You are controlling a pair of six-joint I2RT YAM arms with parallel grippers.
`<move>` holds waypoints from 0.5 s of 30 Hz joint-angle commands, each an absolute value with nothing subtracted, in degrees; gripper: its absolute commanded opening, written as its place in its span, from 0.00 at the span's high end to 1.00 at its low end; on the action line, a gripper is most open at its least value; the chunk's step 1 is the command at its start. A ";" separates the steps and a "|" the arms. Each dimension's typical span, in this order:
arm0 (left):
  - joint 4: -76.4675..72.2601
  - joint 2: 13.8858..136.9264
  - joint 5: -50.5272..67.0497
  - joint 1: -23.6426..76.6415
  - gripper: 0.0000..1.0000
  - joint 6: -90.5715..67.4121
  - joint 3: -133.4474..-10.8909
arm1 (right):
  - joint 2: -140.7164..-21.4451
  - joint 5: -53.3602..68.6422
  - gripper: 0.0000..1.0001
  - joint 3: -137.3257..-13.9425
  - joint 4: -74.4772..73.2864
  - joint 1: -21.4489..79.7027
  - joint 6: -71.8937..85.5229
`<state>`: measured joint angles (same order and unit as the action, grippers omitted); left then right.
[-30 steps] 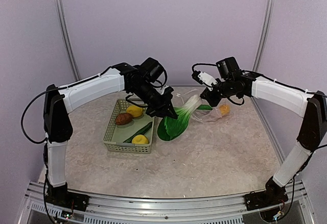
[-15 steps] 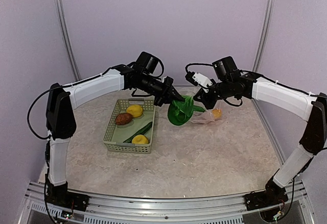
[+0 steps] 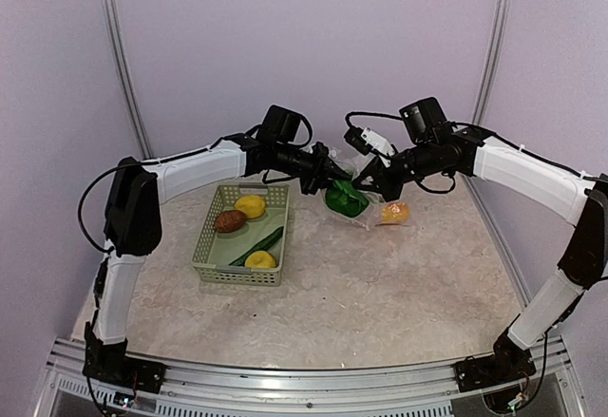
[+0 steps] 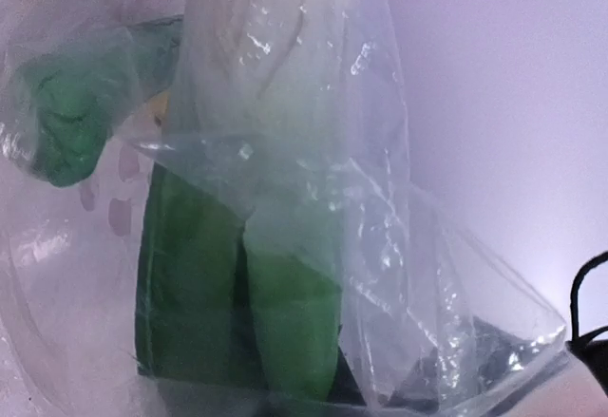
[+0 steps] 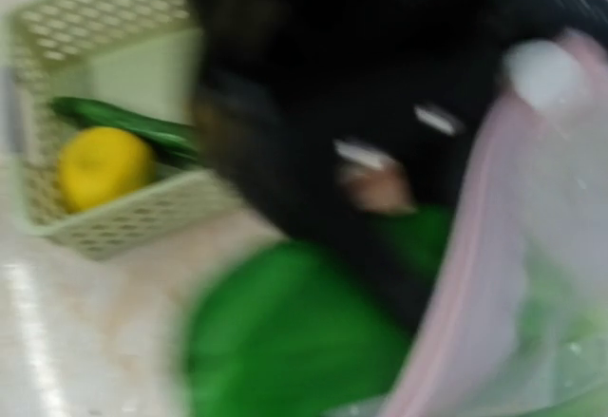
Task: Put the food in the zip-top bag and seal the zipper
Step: Place the fake vegetable in the zipper food storage bag.
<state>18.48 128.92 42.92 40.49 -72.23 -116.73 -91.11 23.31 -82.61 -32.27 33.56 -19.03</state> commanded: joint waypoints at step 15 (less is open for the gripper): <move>17.31 116.73 23.14 43.96 0.34 -54.34 -111.16 | -89.71 27.59 1.00 -82.56 -30.21 25.97 -13.73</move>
